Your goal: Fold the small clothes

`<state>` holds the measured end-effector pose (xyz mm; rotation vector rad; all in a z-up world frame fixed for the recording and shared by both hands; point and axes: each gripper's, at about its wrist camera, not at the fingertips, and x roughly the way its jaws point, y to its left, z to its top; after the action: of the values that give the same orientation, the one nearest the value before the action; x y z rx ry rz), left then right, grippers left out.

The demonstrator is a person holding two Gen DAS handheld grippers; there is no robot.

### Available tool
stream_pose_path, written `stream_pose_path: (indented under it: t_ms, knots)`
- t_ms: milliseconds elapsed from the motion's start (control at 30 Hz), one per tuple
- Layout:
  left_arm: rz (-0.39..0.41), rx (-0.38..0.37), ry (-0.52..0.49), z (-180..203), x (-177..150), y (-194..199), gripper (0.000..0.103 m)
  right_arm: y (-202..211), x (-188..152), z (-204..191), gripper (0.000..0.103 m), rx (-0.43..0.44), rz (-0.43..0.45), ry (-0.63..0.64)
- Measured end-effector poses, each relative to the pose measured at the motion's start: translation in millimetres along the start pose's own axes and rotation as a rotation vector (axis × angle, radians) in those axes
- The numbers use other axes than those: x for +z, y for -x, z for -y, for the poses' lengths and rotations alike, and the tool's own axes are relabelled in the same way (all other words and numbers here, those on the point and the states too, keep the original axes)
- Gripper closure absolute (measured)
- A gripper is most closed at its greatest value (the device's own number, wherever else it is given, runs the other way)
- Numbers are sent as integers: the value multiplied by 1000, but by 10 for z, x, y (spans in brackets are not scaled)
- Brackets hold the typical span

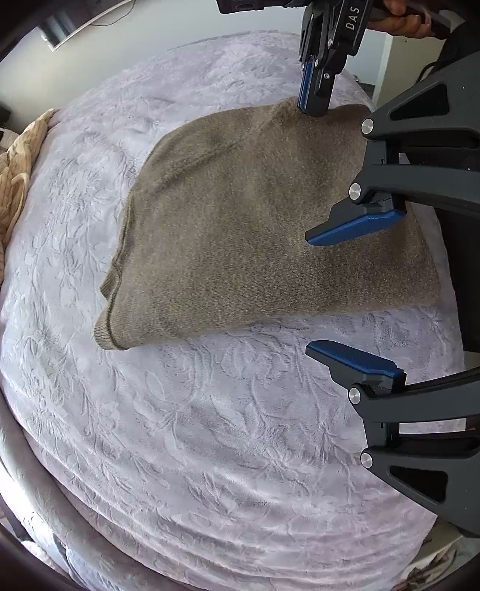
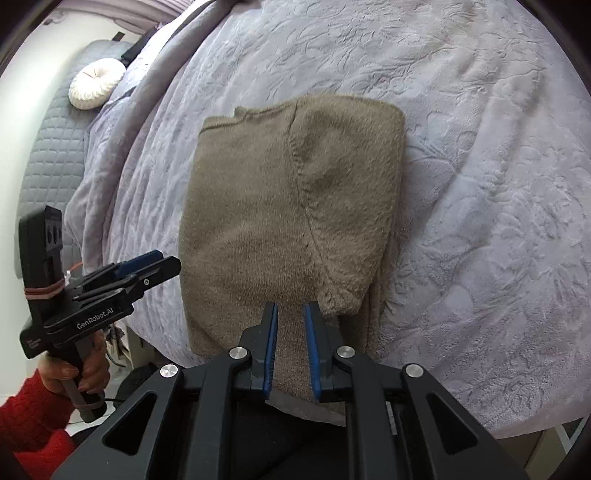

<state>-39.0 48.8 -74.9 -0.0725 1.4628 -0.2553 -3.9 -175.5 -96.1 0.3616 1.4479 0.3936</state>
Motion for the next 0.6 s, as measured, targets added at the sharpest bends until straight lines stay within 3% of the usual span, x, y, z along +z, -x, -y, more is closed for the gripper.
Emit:
stream_pose_path:
  t_ms: [67,100,200,467,600]
  knots:
    - [-22,6,2,-10,-25,-71,48,-132,0,61,87,-56,-23,-6]
    - [-29,1,7,-18,-38,-96,48,-192,-1,113,94,-79,-34,-17]
    - [-36,-9,15,-25,-62,-106,48,-240,-20,224,100,-83,-46,-51]
    - [-11,3,31,-13,-17,29,48,6,16,268,99,-27,-14,-132]
    - [9,18,40,14,52,136,48,159,68,206,95,-43,26,-127]
